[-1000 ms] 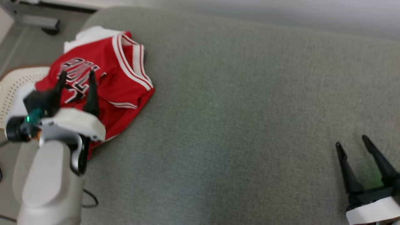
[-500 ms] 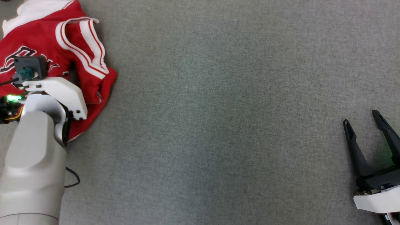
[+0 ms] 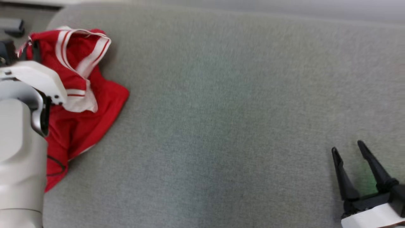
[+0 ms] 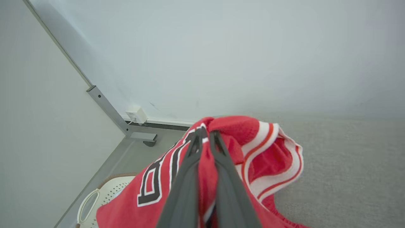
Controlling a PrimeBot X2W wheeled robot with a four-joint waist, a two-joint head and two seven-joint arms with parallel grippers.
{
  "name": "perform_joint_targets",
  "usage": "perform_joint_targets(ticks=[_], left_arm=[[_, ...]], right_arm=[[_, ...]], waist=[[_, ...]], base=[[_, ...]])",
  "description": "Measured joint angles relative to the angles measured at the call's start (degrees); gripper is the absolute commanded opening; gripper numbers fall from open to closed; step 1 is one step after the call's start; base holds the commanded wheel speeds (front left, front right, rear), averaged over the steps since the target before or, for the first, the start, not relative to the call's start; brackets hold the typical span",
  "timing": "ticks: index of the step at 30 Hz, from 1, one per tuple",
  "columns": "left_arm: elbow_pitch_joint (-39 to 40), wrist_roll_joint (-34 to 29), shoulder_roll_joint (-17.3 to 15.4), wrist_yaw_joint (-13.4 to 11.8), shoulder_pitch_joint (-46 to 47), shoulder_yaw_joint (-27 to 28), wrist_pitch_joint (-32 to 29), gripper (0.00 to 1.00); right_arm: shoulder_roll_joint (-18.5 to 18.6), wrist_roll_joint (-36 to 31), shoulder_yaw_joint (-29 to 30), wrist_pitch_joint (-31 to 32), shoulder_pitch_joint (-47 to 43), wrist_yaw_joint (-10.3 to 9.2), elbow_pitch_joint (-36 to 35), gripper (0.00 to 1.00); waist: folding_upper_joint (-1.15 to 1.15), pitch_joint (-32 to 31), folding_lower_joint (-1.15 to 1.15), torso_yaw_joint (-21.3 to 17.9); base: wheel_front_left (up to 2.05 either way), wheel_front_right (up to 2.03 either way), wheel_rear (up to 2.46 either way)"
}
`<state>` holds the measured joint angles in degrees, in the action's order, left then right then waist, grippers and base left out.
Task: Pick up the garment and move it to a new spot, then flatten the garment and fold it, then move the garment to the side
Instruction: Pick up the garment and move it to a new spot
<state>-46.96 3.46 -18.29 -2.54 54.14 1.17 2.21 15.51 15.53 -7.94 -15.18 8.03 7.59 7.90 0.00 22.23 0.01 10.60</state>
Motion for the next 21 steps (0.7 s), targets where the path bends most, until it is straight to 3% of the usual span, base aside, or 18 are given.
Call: perform_joint_targets(ticks=[6, 11, 21], left_arm=[[7.9, 0.7, -0.8, 2.6, 0.4, -1.1, -0.9, 0.00], [17.6, 1.9, 0.3, 5.2, -0.4, -2.8, -4.6, 0.00], [37.8, 8.1, 8.1, 8.2, -8.5, -9.5, -13.9, 0.00]], right_arm=[[-2.7, 0.4, -0.1, 0.0, -2.4, -0.01, 1.3, 1.00], [-4.6, 0.5, -0.1, 0.0, -4.0, -0.01, 1.7, 1.00], [-7.0, 0.7, -0.8, 0.0, -4.9, 0.00, 1.9, 1.00]], waist=[[0.00, -6.4, -0.01, -1.3], [0.00, -11.0, -0.01, -3.3], [0.00, -15.0, -0.01, -11.3]], base=[[0.00, 0.00, 0.00], [0.00, 0.00, 0.00], [0.00, 0.00, 0.00]])
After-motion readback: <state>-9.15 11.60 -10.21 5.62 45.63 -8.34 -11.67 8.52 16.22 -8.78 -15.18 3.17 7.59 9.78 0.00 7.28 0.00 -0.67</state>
